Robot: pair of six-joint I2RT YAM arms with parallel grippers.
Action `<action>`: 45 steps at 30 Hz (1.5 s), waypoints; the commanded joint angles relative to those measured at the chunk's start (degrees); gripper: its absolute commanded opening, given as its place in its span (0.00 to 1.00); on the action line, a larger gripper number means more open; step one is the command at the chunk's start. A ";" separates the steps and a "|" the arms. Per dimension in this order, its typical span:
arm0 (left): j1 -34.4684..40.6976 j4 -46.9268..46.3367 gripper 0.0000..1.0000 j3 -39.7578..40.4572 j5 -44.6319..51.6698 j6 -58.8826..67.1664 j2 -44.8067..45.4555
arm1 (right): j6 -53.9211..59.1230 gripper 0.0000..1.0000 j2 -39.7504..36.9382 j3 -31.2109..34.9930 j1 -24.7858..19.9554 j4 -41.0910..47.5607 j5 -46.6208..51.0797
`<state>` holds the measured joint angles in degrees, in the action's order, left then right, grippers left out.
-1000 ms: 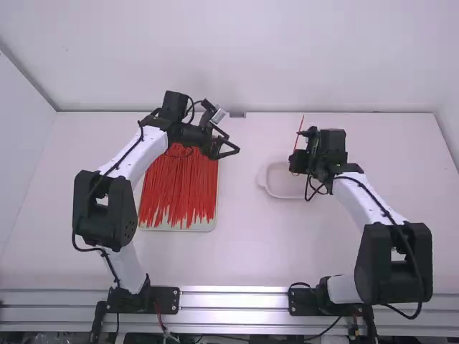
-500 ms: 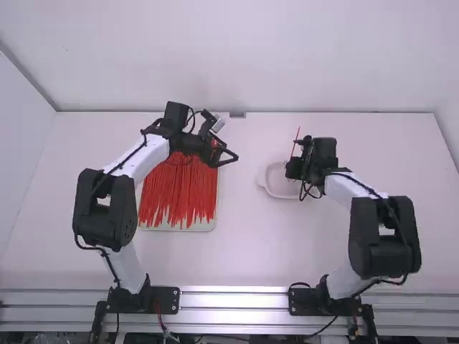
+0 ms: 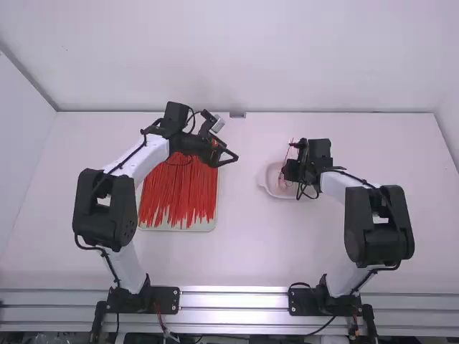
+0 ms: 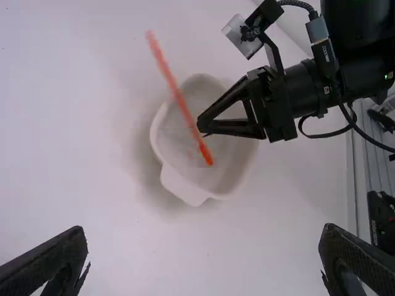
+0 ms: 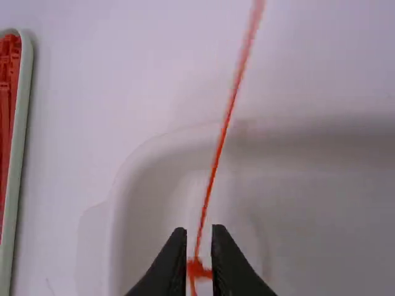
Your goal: Fasten the cable tie
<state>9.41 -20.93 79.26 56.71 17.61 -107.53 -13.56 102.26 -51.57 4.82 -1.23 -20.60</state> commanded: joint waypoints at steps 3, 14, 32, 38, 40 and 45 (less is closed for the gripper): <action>-0.42 -0.02 0.99 -0.26 0.85 -0.20 0.15 | -2.95 0.27 0.63 -2.14 -0.37 0.39 0.02; -2.10 -3.85 0.99 2.86 0.79 -2.75 0.37 | -1.95 0.98 -2.10 -2.14 -2.43 7.30 -6.21; -6.04 -11.20 0.96 6.75 -0.60 -4.34 1.87 | 1.60 0.96 -17.80 -0.58 -4.81 16.74 -4.87; -9.41 -7.39 0.90 2.93 -4.42 -8.15 5.68 | 5.64 0.89 -21.83 3.45 -4.82 12.70 -0.83; -9.41 -6.21 0.88 1.75 -5.60 -9.33 6.86 | 6.93 0.87 -23.12 4.74 -4.82 11.41 0.46; -9.41 -2.04 0.80 -2.42 -9.76 -13.50 11.03 | 11.58 0.79 -27.78 9.39 -4.82 6.76 5.11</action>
<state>-0.25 -23.16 78.06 48.82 6.72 -99.20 -5.15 76.60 -43.48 -0.01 5.89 -18.48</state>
